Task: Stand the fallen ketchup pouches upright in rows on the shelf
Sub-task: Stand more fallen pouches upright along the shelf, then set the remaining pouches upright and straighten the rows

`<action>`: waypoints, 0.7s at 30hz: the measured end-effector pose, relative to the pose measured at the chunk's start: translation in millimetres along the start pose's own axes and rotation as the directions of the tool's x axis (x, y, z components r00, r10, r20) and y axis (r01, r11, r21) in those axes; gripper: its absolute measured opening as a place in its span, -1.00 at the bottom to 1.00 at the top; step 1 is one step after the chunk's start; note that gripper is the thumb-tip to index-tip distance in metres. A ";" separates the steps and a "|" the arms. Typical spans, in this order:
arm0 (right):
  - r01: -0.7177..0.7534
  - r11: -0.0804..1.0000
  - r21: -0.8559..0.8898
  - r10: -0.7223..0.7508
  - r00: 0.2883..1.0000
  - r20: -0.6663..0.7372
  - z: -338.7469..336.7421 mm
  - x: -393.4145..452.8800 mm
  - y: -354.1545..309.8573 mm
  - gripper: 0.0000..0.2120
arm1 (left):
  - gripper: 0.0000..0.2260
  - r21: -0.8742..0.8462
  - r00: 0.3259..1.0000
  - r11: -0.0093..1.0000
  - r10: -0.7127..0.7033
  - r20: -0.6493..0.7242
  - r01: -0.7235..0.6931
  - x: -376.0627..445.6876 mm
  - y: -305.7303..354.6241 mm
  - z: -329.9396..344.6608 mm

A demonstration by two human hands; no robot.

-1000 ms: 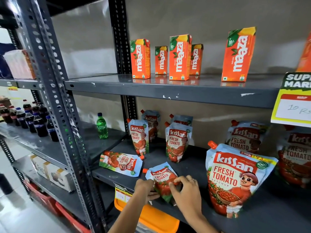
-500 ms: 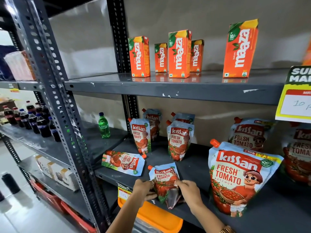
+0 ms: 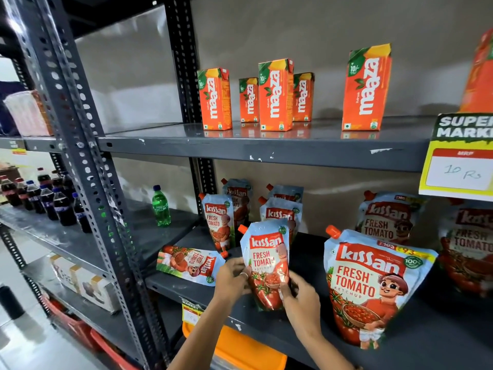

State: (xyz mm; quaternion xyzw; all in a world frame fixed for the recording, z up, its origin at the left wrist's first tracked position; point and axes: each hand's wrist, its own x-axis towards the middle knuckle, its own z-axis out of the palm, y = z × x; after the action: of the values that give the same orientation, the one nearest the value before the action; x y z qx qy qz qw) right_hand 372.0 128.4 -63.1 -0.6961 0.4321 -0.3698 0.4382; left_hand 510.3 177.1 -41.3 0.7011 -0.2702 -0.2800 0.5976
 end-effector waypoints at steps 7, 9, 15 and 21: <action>0.062 0.995 -0.077 -0.066 0.996 -0.052 -13.1 5.2 15.4 -0.61 | -0.80 -0.017 0.989 0.989 0.144 0.042 -0.144 6.9 -4.1 21.4; 0.034 0.993 -0.110 -0.041 0.997 -0.061 -12.8 3.9 27.1 -0.62 | -0.77 0.001 0.987 0.989 0.146 0.063 -0.146 7.6 -13.2 27.1; 0.055 0.993 -0.105 -0.066 0.993 -0.098 -9.1 2.9 42.2 -0.65 | -0.79 0.035 0.982 0.987 0.151 0.113 -0.156 12.1 -15.8 33.6; 0.068 0.998 -0.015 -0.069 0.983 -0.170 -2.6 2.6 43.5 -0.57 | -0.80 -0.017 0.990 0.993 0.115 0.077 -0.114 11.7 -12.3 28.0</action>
State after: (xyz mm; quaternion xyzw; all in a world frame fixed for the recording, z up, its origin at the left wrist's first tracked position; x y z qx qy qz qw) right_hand 358.5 114.6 -102.3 -0.6785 0.4454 -0.4407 0.3835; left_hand 498.9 151.3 -57.8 0.6693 -0.3313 -0.2739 0.6061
